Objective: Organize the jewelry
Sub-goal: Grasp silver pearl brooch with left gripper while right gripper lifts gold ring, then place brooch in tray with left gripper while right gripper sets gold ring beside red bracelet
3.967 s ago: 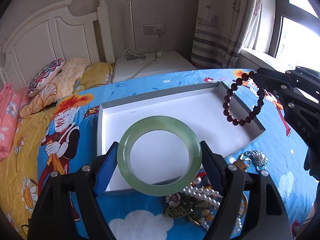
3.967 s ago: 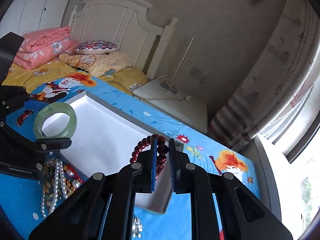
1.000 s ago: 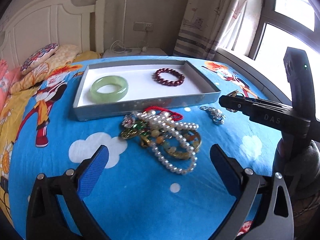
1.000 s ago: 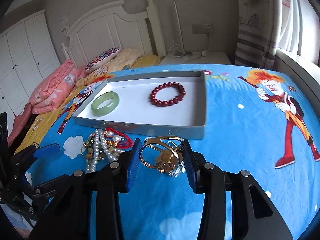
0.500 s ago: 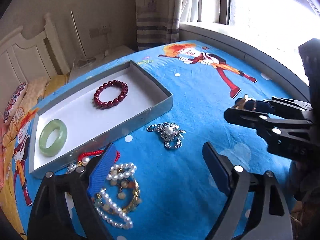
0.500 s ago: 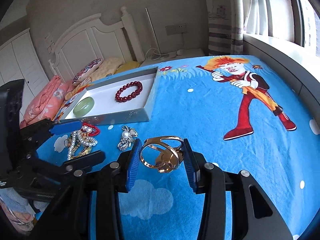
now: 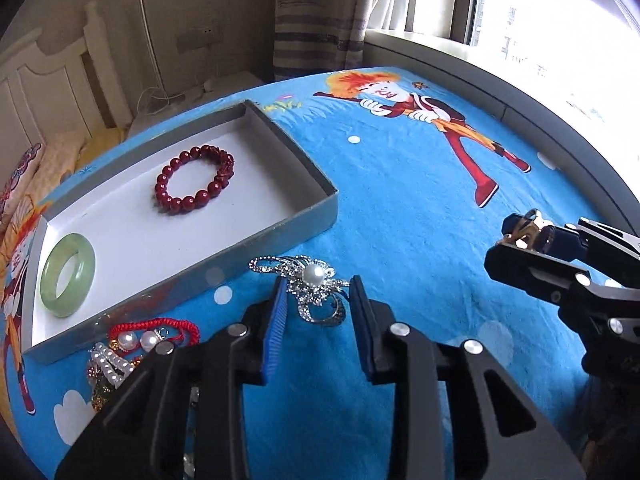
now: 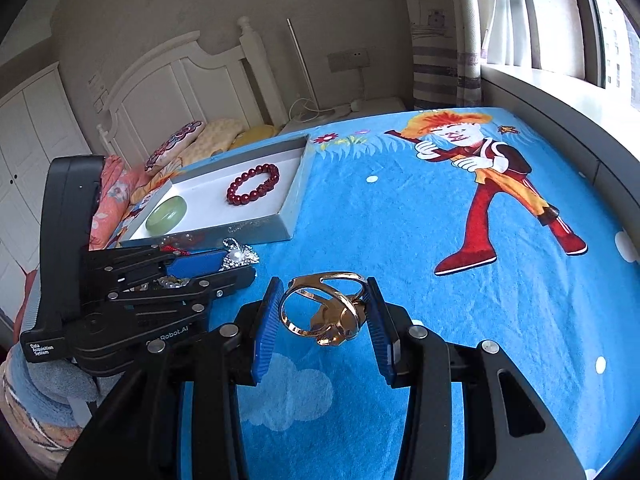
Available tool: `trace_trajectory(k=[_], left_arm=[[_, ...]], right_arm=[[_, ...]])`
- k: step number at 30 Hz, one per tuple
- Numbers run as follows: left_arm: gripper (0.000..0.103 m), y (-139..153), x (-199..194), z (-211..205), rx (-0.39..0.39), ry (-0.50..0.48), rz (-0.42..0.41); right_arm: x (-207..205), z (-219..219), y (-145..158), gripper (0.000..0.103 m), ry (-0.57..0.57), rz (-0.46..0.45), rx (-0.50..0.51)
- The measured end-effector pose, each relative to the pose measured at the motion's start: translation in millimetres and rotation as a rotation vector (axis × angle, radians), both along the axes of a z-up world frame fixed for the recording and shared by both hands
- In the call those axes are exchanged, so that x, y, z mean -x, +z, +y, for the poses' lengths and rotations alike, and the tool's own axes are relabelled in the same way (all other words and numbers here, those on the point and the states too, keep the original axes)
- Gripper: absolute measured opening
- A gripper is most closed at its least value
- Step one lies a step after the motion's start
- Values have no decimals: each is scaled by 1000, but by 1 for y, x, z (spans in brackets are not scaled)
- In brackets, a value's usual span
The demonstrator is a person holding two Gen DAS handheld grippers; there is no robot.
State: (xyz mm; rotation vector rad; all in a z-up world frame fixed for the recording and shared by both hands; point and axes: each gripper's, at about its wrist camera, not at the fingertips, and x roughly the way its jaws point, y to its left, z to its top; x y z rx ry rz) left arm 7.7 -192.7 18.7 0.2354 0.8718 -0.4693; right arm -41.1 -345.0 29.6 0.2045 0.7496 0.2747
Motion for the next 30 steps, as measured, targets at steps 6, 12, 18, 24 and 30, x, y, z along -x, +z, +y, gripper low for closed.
trace_trajectory(k=[6,12,18,24,30], left_arm=[[31,18,13,15,46,4,-39],[31,32,14,29,52,19,-67],[31,34,7,43,48,44,-71],[31,36,-3,59,50,71,-66],[31,35,-11,70,48,94,-61]], right_arm=[[2,11,4,41,20,-10,10],[-3,23,9,41,45,-17,29],[-14,40,12,41,83,-17,58],[-27,58,18,41,119,-27,83],[-42,75,21,41,149,-25,96]])
